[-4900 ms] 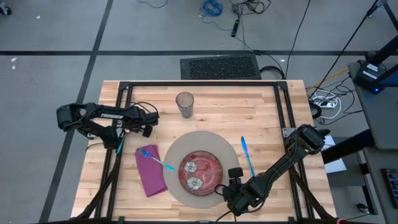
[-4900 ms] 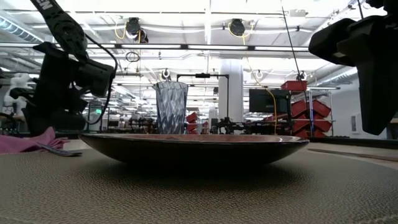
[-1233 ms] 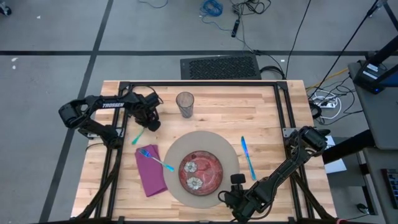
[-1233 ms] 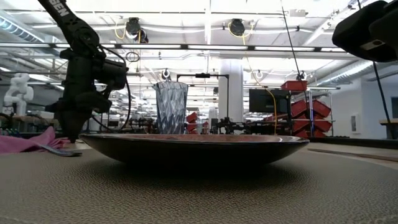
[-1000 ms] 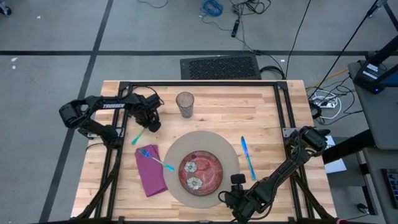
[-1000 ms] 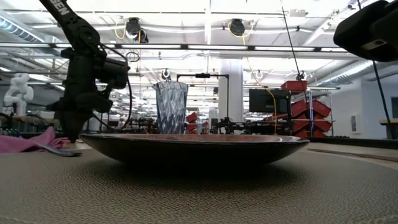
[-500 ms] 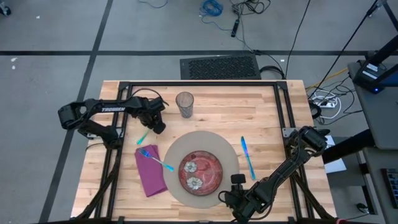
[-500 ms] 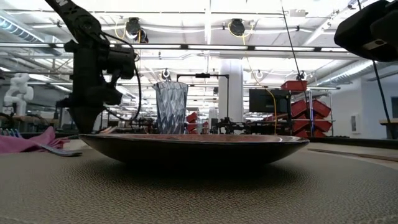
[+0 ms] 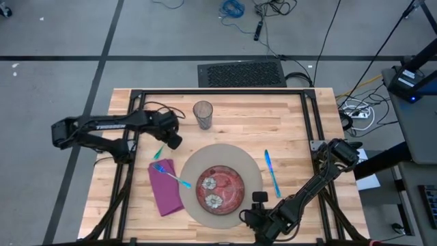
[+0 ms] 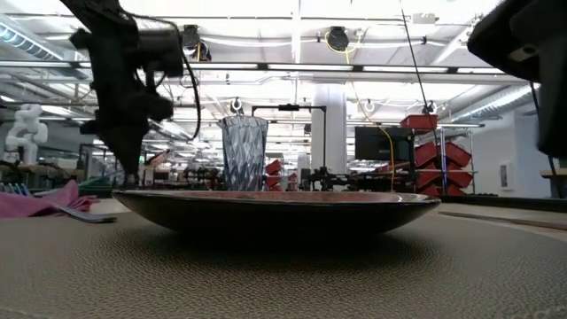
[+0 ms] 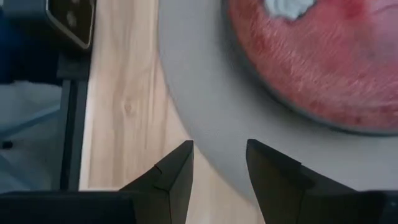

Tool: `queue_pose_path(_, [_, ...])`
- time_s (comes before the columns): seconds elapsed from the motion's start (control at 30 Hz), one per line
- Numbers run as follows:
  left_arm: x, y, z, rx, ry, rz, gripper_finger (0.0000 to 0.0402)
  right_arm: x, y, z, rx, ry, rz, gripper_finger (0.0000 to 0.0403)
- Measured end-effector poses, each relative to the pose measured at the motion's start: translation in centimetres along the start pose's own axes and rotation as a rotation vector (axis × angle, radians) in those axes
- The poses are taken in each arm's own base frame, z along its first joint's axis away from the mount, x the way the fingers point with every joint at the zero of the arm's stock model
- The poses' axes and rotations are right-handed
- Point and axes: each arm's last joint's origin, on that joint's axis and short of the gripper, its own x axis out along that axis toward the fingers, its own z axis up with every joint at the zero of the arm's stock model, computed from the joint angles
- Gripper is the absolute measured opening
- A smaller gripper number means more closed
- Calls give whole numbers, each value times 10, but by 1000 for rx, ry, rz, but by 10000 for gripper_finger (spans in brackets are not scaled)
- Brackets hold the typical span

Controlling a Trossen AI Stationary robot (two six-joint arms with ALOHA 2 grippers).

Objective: Set table place
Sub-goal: Put the pink spoon on the right side of the blue table knife

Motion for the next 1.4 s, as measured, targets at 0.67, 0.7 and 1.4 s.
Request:
queue_pose_path(0.67, [-104, -80, 7, 63, -799, -349, 0, 9, -45, 49, 206, -501, -497, 137])
queue_pose_path(0.7, [-105, -85, 6, 73, -829, -359, 0, 10, -50, 51, 215, -524, -539, 137])
queue_pose_path(1.4, [-70, -184, -54, 267, -953, -493, 0, -24, -133, 78, 344, -639, -954, 137])
